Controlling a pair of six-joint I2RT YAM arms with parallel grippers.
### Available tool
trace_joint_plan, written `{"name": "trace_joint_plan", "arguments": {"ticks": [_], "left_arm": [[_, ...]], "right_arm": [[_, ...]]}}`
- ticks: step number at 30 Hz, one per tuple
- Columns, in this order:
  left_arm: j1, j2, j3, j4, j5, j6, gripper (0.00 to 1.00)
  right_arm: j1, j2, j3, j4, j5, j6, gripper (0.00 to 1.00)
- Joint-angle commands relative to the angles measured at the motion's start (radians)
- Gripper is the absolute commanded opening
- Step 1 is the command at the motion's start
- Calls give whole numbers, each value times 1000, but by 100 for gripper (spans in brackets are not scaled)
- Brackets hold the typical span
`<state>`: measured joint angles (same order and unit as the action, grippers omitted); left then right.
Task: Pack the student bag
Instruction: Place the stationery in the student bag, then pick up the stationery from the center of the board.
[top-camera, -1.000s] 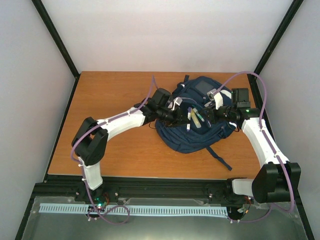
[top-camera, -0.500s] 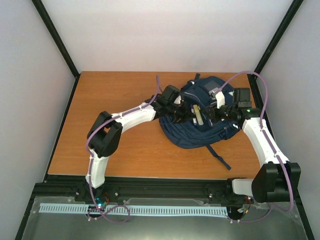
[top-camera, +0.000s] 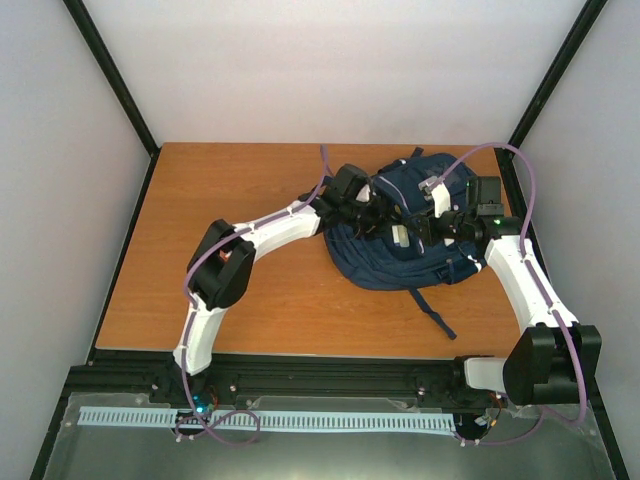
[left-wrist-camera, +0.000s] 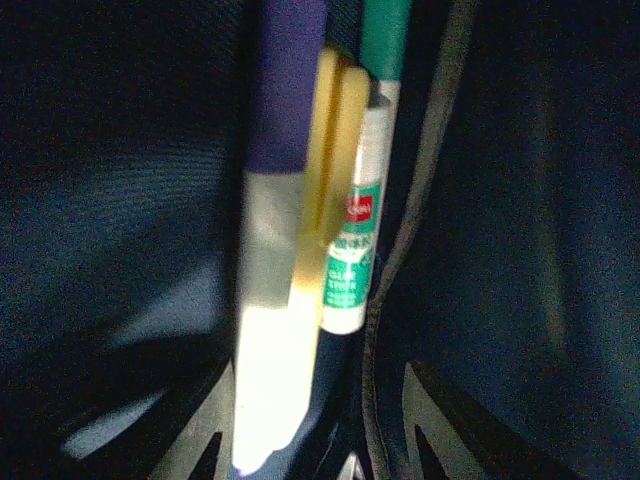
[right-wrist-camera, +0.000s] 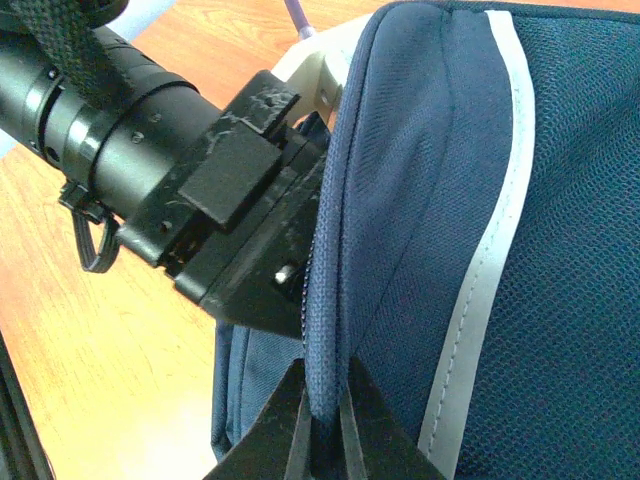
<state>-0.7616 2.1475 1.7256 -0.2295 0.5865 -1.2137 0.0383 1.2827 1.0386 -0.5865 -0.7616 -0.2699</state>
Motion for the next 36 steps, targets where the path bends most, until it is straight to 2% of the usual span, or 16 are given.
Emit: {"name": "trace_joint_plan", "arguments": {"ticks": [1, 3, 7, 12, 14, 17, 22, 27, 32, 34, 36], "left_arm": [[-19, -99, 0, 79, 74, 162, 50], [-19, -143, -37, 31, 80, 214, 51], [-19, -214, -82, -176, 81, 362, 53], [-18, -365, -235, -341, 32, 511, 53], [-14, -416, -288, -407, -49, 574, 54], [21, -479, -361, -488, -216, 635, 61], [119, -577, -495, -513, -459, 689, 67], [169, -577, -537, -548, -712, 716, 76], [215, -508, -488, -597, -944, 720, 98], [268, -458, -462, -602, -951, 716, 100], [331, -401, -442, -588, -898, 718, 100]], "right_arm": [[9, -15, 14, 23, -140, -28, 3], [9, -17, 15, 23, -140, -28, 3], [8, -22, 15, 25, -140, -29, 3], [8, -21, 11, 24, -139, -29, 3], [6, -22, 10, 26, -140, -30, 3], [6, -24, 11, 28, -140, -29, 3], [6, -31, 8, 27, -141, -27, 3], [5, -34, 7, 27, -141, -29, 3], [3, -31, 7, 27, -142, -29, 3], [3, -33, 9, 26, -141, -29, 3], [2, -35, 8, 26, -139, -31, 3]]}}
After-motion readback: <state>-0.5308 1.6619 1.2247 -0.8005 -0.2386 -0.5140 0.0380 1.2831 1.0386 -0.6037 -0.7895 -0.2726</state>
